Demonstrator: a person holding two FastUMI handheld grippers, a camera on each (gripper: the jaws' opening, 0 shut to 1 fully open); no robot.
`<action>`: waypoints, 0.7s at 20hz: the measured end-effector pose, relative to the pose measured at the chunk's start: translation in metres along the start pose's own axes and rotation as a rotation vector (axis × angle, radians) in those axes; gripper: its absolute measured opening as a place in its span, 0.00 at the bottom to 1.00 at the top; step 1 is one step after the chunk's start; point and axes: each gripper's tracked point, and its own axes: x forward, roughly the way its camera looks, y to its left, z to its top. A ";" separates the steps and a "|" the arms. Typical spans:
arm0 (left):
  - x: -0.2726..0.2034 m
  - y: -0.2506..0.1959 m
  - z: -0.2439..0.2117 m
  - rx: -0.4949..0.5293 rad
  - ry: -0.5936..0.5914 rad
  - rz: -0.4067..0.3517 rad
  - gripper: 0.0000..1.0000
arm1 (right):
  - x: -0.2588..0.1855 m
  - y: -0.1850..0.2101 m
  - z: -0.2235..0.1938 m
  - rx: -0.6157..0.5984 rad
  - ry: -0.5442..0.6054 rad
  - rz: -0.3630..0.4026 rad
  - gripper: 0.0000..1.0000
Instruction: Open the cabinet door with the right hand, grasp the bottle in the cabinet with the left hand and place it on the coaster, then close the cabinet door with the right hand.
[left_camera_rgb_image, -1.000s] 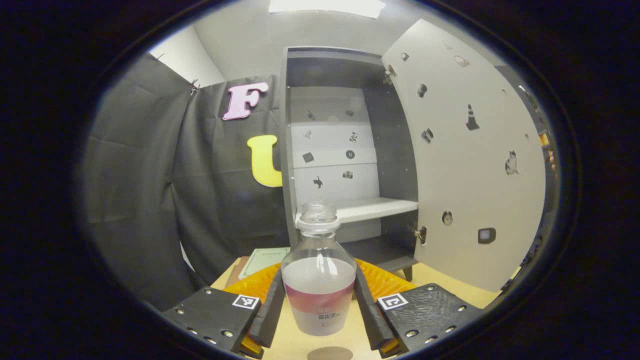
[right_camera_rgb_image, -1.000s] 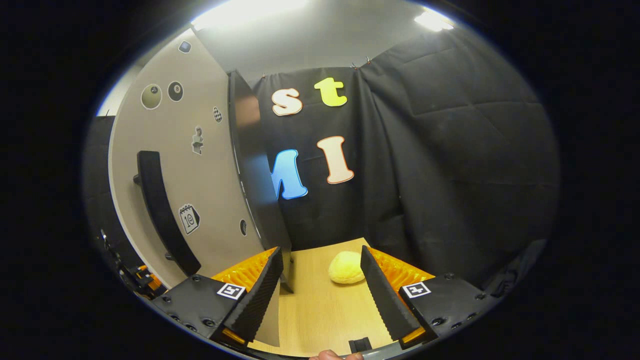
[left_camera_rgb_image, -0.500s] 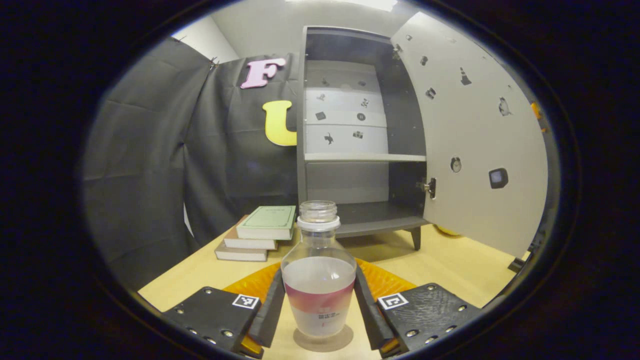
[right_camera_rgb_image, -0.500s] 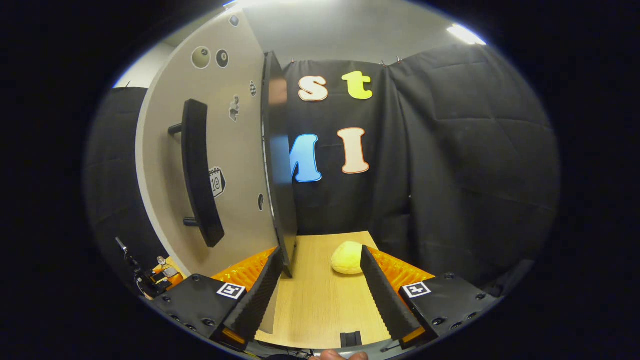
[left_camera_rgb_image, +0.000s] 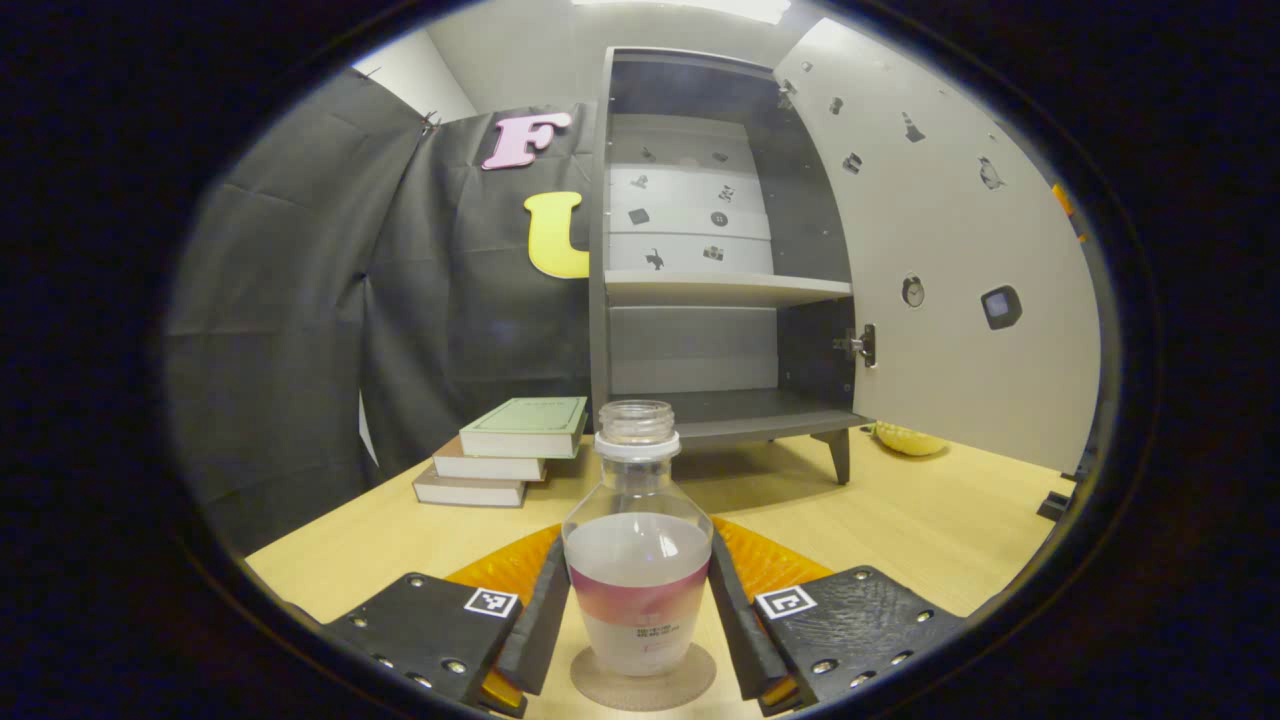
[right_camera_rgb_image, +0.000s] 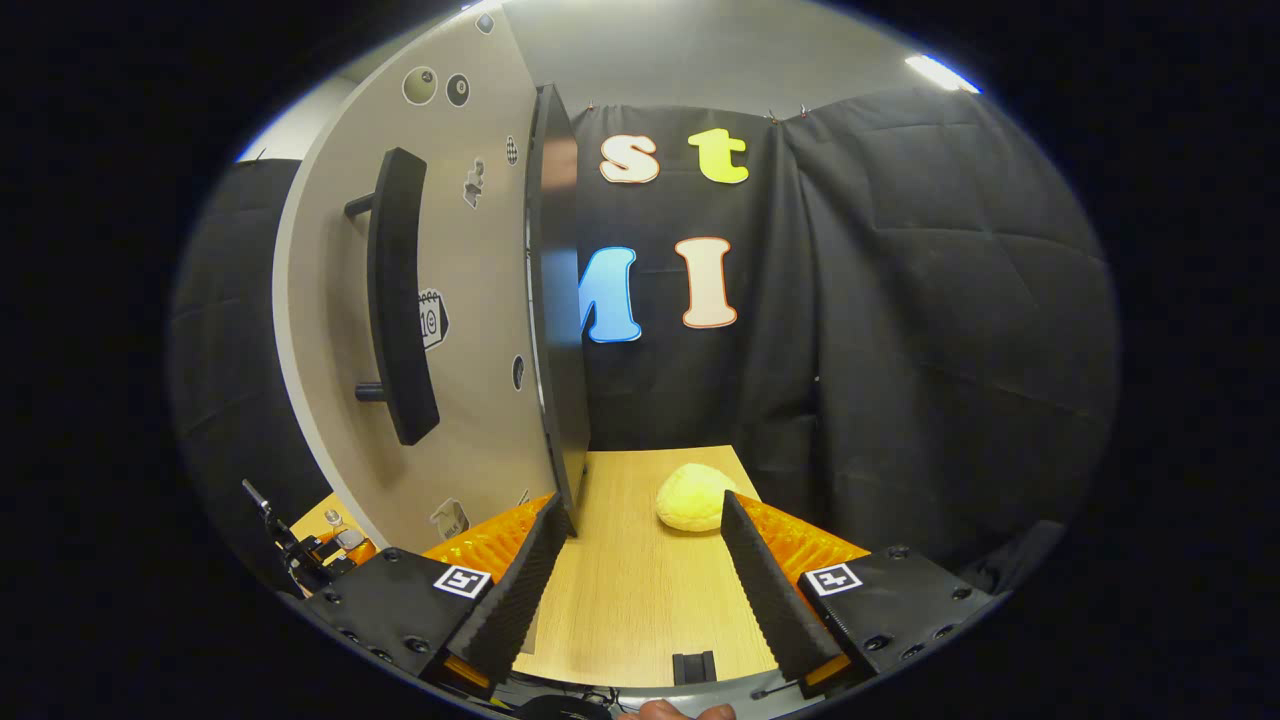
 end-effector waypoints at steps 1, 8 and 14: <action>-0.003 -0.002 -0.005 0.002 0.005 -0.002 0.71 | 0.000 0.001 -0.001 0.008 0.000 -0.001 0.98; -0.009 -0.003 -0.013 0.006 0.012 0.026 0.74 | 0.000 -0.001 -0.006 0.002 0.023 -0.012 0.98; -0.014 -0.006 -0.005 0.017 0.011 0.031 0.82 | -0.004 -0.006 -0.011 -0.014 0.059 -0.034 0.98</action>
